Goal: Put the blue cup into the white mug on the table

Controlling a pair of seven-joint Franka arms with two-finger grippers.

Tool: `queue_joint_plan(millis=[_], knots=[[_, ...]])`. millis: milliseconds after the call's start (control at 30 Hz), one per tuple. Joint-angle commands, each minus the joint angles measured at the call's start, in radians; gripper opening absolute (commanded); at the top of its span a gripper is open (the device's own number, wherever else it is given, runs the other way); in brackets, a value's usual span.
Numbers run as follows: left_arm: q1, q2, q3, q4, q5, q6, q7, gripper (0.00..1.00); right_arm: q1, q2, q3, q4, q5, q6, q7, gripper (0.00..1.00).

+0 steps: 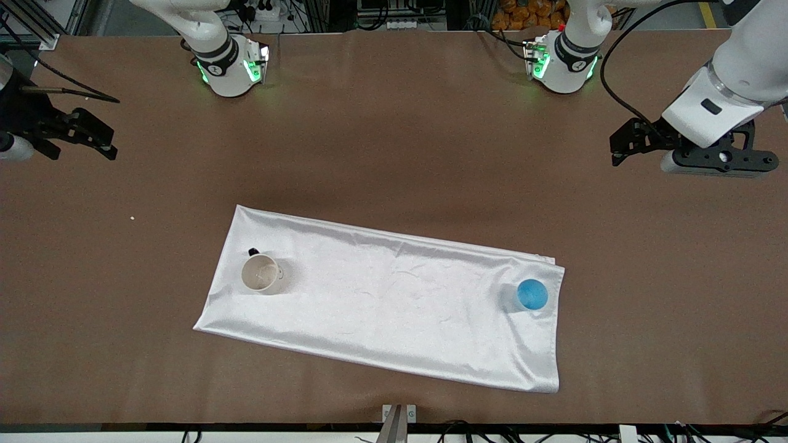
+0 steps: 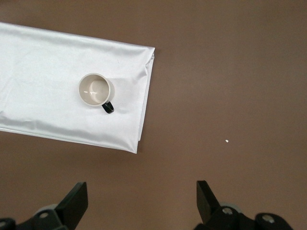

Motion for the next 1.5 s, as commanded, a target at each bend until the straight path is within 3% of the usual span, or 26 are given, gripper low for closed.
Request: queue_joint_plan(millis=[0, 600, 1000, 1200, 1300, 1467], knots=[[-0.003, 0.01, -0.003, 0.022, 0.01, -0.001, -0.018, 1.0, -0.001, 0.011, 0.004, 0.026, -0.004, -0.012, -0.008, 1.0], [-0.005, 0.01, -0.003, 0.022, 0.012, 0.001, -0.017, 1.0, 0.007, 0.014, 0.007, 0.02, -0.002, -0.014, -0.025, 1.0], [-0.005, 0.02, -0.006, 0.022, 0.044, 0.014, -0.017, 1.0, 0.01, 0.062, 0.015, -0.025, 0.006, -0.015, -0.332, 1.0], [-0.005, 0.038, -0.006, 0.019, 0.044, 0.036, -0.015, 1.0, 0.012, 0.086, 0.081, -0.121, 0.027, 0.02, -0.35, 1.0], [-0.003, 0.07, -0.008, 0.019, 0.044, 0.053, -0.015, 1.0, 0.01, 0.088, 0.118, -0.205, 0.026, 0.109, -0.345, 1.0], [-0.006, 0.119, -0.014, 0.016, 0.044, 0.106, -0.015, 1.0, 0.01, 0.089, 0.122, -0.336, 0.026, 0.28, -0.345, 1.0]])
